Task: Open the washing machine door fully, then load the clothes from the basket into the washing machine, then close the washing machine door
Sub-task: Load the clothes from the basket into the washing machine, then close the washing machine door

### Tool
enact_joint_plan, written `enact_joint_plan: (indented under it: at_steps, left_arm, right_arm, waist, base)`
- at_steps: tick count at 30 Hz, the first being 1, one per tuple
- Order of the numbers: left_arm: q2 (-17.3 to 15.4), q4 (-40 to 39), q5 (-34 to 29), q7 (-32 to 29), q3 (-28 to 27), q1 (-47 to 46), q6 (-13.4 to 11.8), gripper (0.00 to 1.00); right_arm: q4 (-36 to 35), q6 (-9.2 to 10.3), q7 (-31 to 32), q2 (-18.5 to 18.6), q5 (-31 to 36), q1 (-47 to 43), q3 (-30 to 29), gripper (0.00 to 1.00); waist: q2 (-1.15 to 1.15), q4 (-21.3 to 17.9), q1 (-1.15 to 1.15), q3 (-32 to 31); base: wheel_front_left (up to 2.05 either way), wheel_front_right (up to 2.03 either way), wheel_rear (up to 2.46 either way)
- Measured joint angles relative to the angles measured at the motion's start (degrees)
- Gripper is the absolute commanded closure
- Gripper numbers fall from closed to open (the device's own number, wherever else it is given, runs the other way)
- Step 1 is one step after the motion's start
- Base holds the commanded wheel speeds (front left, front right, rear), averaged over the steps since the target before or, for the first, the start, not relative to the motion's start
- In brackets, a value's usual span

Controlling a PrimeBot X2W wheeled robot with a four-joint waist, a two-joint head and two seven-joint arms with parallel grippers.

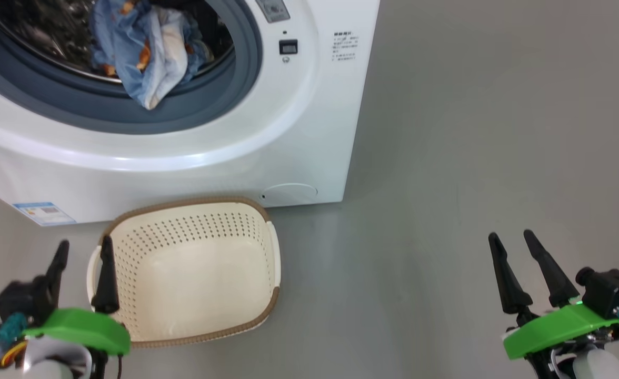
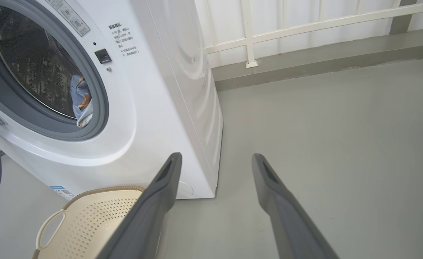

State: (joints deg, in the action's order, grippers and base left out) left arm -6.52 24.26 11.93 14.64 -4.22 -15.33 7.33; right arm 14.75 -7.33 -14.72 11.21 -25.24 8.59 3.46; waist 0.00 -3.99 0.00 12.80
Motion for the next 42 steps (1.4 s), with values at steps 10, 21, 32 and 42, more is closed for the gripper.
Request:
enact_joint_plan:
  at_steps: [10, 21, 32, 42]
  left_arm:
    - [0.4, -5.3, 0.2, 0.0, -1.7, 8.4, 0.0, 0.0]
    - [0.9, -7.8, 0.2, 0.0, -2.6, 9.9, 0.0, 0.0]
    - [1.2, -8.9, 0.2, 0.0, -2.2, 9.9, 0.0, 0.0]
    - [1.1, -8.9, 0.2, 0.0, -2.2, 9.9, 0.0, 0.0]
  right_arm:
    - [0.0, 0.0, 0.0, 0.6, 0.0, -3.8, -0.8, 0.0]
    - [-0.5, 0.0, 0.0, 0.7, 0.0, -4.1, -1.6, 0.0]
    - [-0.7, 0.0, 0.0, 0.7, 0.1, -4.1, -1.6, 0.0]
    - [-0.8, 0.0, 0.0, 0.6, 0.1, -4.1, -1.7, 0.0]
  waist:
    - [0.0, 0.5, 0.0, -3.7]
    - [0.0, 1.1, 0.0, -4.1]
    - [0.0, 1.3, 0.0, -3.7]
    - [0.0, 1.6, 0.0, -3.4]
  base:
    - [0.0, 0.0, 0.0]
    - [0.0, 0.0, 0.0]
    - [-0.06, 0.06, 0.0]
    - [-1.02, 1.02, 0.0]
